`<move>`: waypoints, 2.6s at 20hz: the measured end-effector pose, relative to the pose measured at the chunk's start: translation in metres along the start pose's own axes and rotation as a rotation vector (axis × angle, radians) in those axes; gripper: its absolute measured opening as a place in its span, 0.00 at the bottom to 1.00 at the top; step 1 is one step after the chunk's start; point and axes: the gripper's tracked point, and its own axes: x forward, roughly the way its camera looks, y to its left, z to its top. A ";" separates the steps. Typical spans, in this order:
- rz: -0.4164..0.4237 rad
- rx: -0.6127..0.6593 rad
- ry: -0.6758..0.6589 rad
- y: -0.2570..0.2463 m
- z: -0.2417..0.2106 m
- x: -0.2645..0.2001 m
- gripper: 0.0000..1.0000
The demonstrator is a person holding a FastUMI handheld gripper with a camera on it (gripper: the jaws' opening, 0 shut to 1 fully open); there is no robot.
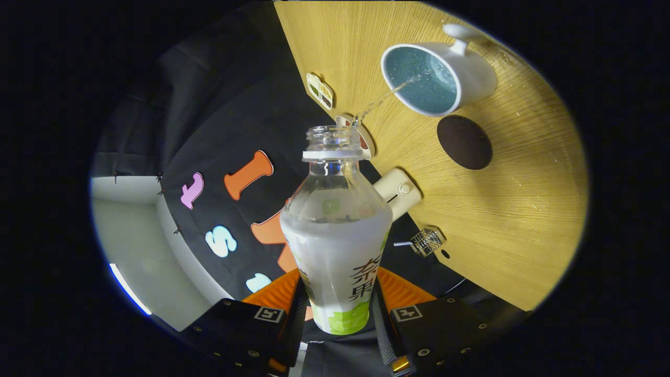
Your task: Take the bottle from table, then pour the juice into the cup, finally place the bottle on the coaster
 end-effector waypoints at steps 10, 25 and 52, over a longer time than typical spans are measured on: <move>-0.007 -0.049 -0.006 -0.003 0.002 -0.002 0.60; -0.078 -0.574 -0.013 -0.025 0.011 -0.004 0.60; -0.402 -2.014 -0.271 -0.010 0.044 0.035 0.60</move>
